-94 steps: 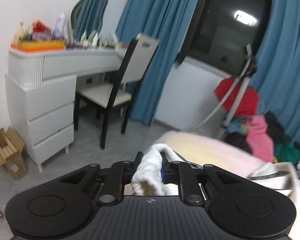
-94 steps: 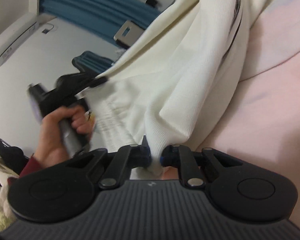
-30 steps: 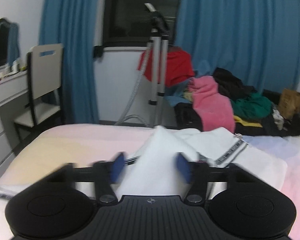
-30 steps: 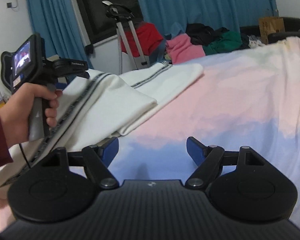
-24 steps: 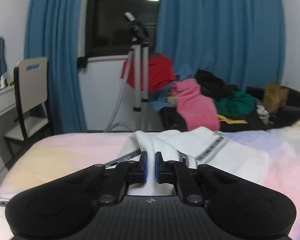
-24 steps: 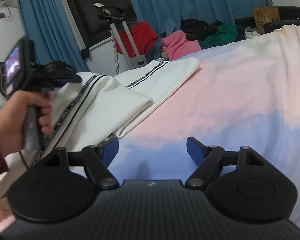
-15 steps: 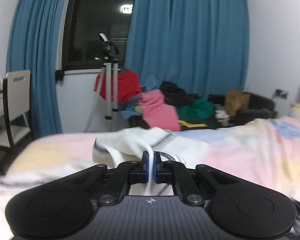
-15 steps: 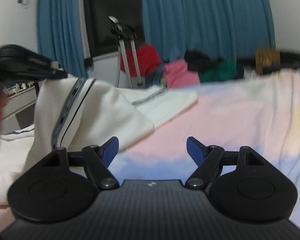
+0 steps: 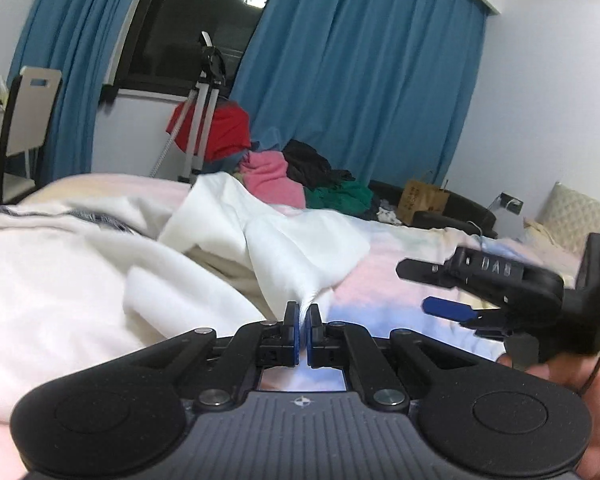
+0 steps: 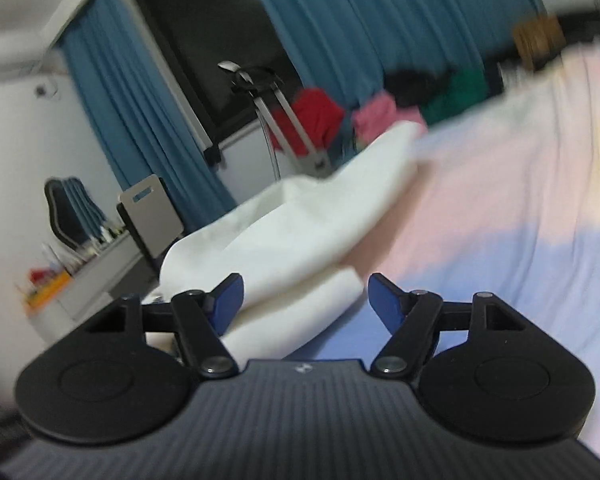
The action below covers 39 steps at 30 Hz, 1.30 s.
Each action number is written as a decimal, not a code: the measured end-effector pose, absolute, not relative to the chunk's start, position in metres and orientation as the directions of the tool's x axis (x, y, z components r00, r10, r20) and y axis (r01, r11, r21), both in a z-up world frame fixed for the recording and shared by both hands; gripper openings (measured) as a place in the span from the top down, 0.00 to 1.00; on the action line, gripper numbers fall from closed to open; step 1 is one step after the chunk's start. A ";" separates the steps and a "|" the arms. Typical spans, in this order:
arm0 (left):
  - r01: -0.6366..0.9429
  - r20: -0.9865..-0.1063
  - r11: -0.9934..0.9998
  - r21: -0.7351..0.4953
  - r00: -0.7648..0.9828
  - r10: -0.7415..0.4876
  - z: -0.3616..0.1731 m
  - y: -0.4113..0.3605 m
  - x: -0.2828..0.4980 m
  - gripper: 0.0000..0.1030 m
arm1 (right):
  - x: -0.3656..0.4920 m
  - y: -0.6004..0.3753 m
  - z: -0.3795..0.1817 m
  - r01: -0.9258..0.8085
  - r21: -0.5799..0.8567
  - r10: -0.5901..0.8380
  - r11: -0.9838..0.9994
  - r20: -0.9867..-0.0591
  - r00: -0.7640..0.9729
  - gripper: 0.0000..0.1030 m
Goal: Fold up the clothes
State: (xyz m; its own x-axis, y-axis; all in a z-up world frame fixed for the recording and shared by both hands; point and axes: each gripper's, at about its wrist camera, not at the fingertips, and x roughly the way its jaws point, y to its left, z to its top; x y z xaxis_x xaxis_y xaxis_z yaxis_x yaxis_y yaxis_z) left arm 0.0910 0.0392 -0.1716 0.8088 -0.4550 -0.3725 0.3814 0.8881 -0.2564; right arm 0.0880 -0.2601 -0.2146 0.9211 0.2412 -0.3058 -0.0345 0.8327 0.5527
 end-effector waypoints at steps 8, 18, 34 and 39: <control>0.389 -0.360 0.849 -0.357 0.782 -0.509 -0.188 0.061 0.107 0.97 | 0.154 -0.294 -0.242 0.115 0.710 0.280 0.695 -0.414 0.866 0.29; 0.390 -0.321 0.798 -0.460 0.765 -0.558 -0.217 0.106 0.143 0.97 | 0.297 -0.322 -0.295 0.277 0.716 0.139 0.641 -0.463 0.875 0.31; 0.408 -0.318 0.789 -0.460 0.754 -0.575 -0.224 0.118 0.145 0.97 | 0.289 -0.385 -0.269 0.397 0.683 -0.091 0.613 -0.438 0.894 0.94; 0.455 -0.266 0.792 -0.408 0.770 -0.580 -0.203 0.117 0.118 0.97 | 0.218 -0.403 -0.250 0.451 0.671 -0.140 0.588 -0.465 0.874 0.94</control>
